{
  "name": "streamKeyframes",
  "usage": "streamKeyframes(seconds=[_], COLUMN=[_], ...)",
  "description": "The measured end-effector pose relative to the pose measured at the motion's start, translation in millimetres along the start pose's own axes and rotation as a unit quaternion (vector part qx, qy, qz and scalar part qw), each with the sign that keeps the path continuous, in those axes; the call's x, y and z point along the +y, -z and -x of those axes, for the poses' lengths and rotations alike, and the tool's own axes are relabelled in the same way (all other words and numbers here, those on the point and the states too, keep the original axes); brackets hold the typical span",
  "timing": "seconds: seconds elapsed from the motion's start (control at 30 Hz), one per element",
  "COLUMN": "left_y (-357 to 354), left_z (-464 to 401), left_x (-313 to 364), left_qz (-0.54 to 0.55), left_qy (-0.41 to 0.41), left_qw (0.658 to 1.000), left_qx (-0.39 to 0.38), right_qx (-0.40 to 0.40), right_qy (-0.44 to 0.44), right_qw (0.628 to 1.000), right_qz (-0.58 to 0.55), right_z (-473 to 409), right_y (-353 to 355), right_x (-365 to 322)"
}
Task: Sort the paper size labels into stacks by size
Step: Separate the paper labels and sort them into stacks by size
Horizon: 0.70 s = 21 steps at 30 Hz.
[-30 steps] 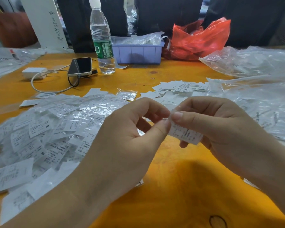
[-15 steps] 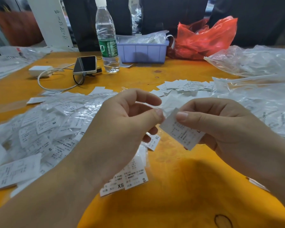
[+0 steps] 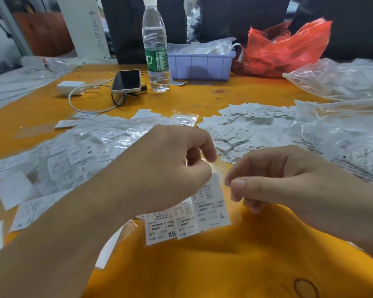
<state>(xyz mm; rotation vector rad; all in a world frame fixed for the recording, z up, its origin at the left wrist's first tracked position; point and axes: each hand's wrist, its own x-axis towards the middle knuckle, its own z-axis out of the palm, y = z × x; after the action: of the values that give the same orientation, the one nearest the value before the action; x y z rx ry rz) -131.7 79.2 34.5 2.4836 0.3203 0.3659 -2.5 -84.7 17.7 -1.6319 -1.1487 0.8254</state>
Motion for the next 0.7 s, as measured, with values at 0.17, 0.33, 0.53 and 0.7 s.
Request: streamKeyframes(seconds=[0.17, 0.33, 0.53, 0.7], left_y=[-2, -1, 6, 18], left_z=[0, -5, -6, -6], left_x=[-1, -3, -10, -19], left_qz=[-0.024, 0.055, -0.009, -0.097], left_qy=[0.003, 0.024, 0.004, 0.033], left_qw=[0.999, 0.996, 0.999, 0.992], left_qx=[-0.022, -0.064, -0.037, -0.075], right_qx=[0.004, 0.046, 0.054, 0.069], right_qy=[-0.015, 0.007, -0.008, -0.02], right_qw=[1.0, 0.998, 0.994, 0.994], right_qz=[-0.004, 0.046, 0.091, 0.085], right_z=[1, 0, 0, -1], right_y=[-4, -13, -17, -17], right_x=[4, 7, 5, 7])
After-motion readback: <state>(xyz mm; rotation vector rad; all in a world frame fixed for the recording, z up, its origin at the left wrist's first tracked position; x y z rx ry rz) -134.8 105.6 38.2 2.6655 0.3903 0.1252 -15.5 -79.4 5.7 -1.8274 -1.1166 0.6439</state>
